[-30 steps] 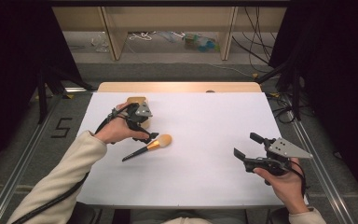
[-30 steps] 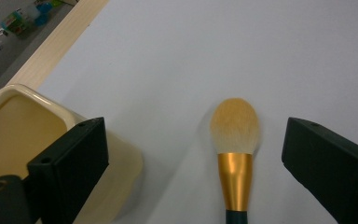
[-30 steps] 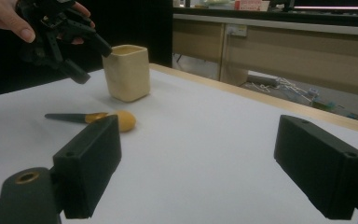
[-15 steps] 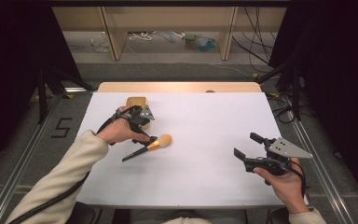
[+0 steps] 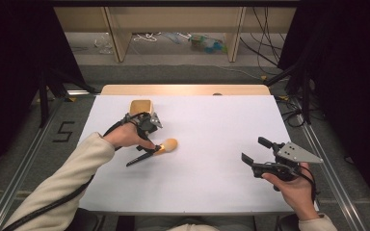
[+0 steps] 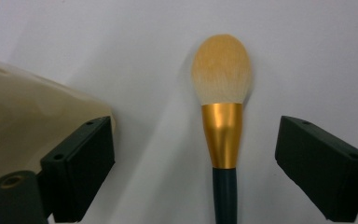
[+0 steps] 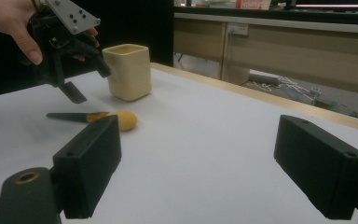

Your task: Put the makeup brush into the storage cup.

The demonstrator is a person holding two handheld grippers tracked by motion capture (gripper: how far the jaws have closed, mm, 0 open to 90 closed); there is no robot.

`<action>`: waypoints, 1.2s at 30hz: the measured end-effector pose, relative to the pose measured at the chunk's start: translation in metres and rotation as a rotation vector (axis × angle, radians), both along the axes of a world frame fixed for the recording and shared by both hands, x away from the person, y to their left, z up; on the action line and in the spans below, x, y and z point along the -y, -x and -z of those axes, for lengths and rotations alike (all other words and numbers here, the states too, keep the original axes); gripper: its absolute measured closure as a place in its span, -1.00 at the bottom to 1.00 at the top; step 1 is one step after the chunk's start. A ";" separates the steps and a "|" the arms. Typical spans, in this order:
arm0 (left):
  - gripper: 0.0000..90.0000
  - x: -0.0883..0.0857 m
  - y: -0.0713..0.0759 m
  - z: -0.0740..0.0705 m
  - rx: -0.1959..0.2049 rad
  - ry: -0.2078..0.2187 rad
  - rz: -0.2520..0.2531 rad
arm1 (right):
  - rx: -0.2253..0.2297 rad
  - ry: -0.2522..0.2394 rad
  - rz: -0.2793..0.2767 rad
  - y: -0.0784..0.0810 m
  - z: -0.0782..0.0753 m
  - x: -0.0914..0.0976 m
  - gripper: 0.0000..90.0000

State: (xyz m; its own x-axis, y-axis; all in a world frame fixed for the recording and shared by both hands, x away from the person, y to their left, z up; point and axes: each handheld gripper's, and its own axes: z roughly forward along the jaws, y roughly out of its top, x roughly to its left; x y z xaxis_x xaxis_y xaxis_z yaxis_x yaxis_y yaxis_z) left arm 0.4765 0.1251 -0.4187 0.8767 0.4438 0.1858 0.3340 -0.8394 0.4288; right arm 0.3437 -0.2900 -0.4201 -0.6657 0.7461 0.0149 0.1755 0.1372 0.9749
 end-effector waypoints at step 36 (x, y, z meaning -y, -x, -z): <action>-0.37 0.020 -0.006 0.012 -0.145 -0.144 0.064 | -0.012 -0.011 -0.003 -0.001 0.000 0.001 -0.64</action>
State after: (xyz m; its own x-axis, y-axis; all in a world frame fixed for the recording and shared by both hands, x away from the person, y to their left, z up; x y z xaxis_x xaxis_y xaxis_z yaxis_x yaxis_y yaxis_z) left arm 0.4821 0.1054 -0.4307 0.9243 0.3643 0.1135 0.3275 -0.9100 0.2542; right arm 0.3448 -0.2911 -0.4204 -0.6674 0.7440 0.0311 0.1868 0.1267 0.9742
